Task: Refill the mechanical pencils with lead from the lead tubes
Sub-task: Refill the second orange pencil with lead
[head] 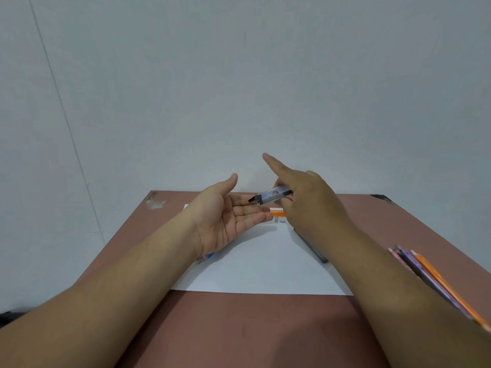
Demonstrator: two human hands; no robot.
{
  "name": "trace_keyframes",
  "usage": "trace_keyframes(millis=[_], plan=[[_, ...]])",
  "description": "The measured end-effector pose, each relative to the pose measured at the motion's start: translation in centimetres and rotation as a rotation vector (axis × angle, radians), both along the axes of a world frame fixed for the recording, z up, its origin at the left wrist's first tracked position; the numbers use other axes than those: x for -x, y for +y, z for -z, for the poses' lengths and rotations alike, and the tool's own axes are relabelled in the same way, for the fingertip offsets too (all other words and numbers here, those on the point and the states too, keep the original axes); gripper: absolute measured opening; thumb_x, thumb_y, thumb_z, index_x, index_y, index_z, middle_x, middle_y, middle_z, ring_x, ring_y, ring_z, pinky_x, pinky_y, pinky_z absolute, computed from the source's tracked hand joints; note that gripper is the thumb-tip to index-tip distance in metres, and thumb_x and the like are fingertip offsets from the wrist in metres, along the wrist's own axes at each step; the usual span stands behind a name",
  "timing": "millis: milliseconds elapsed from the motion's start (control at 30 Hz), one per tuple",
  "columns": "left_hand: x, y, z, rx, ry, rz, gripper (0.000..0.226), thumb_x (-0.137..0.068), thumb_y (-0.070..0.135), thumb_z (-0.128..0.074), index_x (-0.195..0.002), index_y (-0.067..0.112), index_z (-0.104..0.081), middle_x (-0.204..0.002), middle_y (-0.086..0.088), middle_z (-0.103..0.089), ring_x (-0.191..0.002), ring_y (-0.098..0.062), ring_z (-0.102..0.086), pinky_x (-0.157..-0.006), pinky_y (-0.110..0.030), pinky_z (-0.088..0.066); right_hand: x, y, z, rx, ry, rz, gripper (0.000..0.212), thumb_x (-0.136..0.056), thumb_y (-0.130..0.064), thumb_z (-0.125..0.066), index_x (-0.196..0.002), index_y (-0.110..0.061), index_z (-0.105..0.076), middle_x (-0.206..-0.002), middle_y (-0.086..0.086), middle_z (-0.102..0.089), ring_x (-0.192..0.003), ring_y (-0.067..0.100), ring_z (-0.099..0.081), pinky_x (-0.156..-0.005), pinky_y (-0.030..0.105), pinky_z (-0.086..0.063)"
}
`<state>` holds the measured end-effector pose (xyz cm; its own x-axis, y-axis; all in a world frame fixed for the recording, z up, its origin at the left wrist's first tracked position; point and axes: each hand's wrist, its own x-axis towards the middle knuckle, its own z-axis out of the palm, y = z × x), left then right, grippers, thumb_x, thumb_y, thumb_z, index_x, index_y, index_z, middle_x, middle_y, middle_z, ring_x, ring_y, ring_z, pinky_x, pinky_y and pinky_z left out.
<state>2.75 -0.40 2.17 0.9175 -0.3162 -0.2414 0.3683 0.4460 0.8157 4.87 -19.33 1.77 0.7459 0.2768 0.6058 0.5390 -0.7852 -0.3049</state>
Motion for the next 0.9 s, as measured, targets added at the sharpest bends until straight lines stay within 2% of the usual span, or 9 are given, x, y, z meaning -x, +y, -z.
trace_keyframes(millis=[133,200,267,333,433,567,667,767,900], plan=[[-0.1,0.1,0.1,-0.004,-0.002,0.001,0.073,-0.104,0.052,-0.042,-0.123,-0.018,-0.056,-0.117,-0.036,-0.066,-0.109,-0.044,-0.068,-0.090,-0.040,-0.057,0.5,0.0,-0.2,-0.007,0.038,0.009,0.106,-0.090,0.003,-0.053,-0.144,-0.072,0.000,-0.099,-0.008,-0.060,-0.085,0.012,-0.052,-0.071,0.035,-0.054],[-0.1,0.1,0.1,-0.002,-0.002,0.004,0.073,-0.104,0.052,-0.041,-0.123,-0.017,-0.057,-0.117,-0.036,-0.066,-0.109,-0.044,-0.068,-0.090,-0.040,-0.057,0.2,-0.1,0.0,-0.025,0.014,-0.014,0.095,-0.091,0.002,-0.054,-0.148,-0.065,-0.019,-0.100,-0.010,-0.061,-0.091,0.015,-0.053,-0.074,0.032,-0.051],[-0.1,0.2,0.1,0.000,-0.004,0.006,0.073,-0.104,0.053,-0.041,-0.123,-0.016,-0.058,-0.118,-0.035,-0.066,-0.109,-0.044,-0.068,-0.090,-0.039,-0.057,-0.2,-0.2,0.0,0.077,-0.011,-0.016,0.066,-0.091,0.002,-0.058,-0.137,-0.046,-0.058,-0.106,-0.010,-0.065,-0.102,0.021,-0.053,-0.083,0.034,-0.049],[-0.2,0.2,0.1,0.004,-0.005,0.003,0.073,-0.104,0.052,-0.042,-0.125,-0.016,-0.057,-0.119,-0.036,-0.065,-0.110,-0.045,-0.068,-0.090,-0.039,-0.058,-0.3,0.0,0.2,0.090,-0.002,-0.003,0.057,-0.090,0.003,-0.058,-0.130,-0.037,-0.066,-0.109,-0.010,-0.066,-0.105,0.021,-0.051,-0.087,0.035,-0.049],[-0.1,0.2,0.1,0.001,-0.004,0.002,0.074,-0.104,0.053,-0.041,-0.126,-0.017,-0.055,-0.120,-0.037,-0.064,-0.111,-0.045,-0.067,-0.091,-0.040,-0.057,0.0,0.1,0.1,-0.014,0.017,-0.003,0.089,-0.090,0.005,-0.053,-0.150,-0.058,-0.030,-0.100,-0.010,-0.062,-0.092,0.015,-0.050,-0.075,0.034,-0.051],[0.0,0.2,0.0,-0.006,-0.005,0.005,0.075,-0.104,0.054,-0.040,-0.126,-0.017,-0.054,-0.119,-0.037,-0.065,-0.111,-0.045,-0.068,-0.092,-0.041,-0.056,0.7,0.0,-0.2,0.009,0.026,0.015,0.112,-0.091,0.003,-0.056,-0.143,-0.073,0.007,-0.099,-0.006,-0.059,-0.084,0.014,-0.053,-0.070,0.036,-0.056],[0.0,0.2,0.0,-0.008,-0.005,0.005,0.075,-0.104,0.054,-0.039,-0.127,-0.016,-0.055,-0.120,-0.035,-0.065,-0.112,-0.045,-0.067,-0.092,-0.041,-0.056,0.2,-0.1,-0.2,0.022,0.039,-0.002,0.091,-0.090,0.004,-0.056,-0.146,-0.063,-0.031,-0.102,-0.008,-0.061,-0.095,0.018,-0.053,-0.077,0.034,-0.051],[-0.1,0.2,0.1,-0.013,-0.008,0.005,0.075,-0.104,0.054,-0.039,-0.127,-0.015,-0.056,-0.120,-0.034,-0.065,-0.112,-0.045,-0.067,-0.093,-0.041,-0.056,-0.3,-0.2,0.1,0.135,0.006,-0.011,0.056,-0.088,0.004,-0.058,-0.123,-0.038,-0.070,-0.106,-0.010,-0.065,-0.103,0.023,-0.051,-0.086,0.035,-0.047],[0.0,0.2,0.0,-0.031,-0.006,0.006,0.076,-0.104,0.055,-0.039,-0.125,-0.016,-0.056,-0.118,-0.036,-0.066,-0.111,-0.045,-0.068,-0.092,-0.042,-0.056,0.0,-0.1,0.0,-0.024,-0.001,0.010,0.088,-0.091,0.004,-0.052,-0.149,-0.058,-0.030,-0.098,-0.013,-0.061,-0.090,0.013,-0.046,-0.073,0.031,-0.049]])
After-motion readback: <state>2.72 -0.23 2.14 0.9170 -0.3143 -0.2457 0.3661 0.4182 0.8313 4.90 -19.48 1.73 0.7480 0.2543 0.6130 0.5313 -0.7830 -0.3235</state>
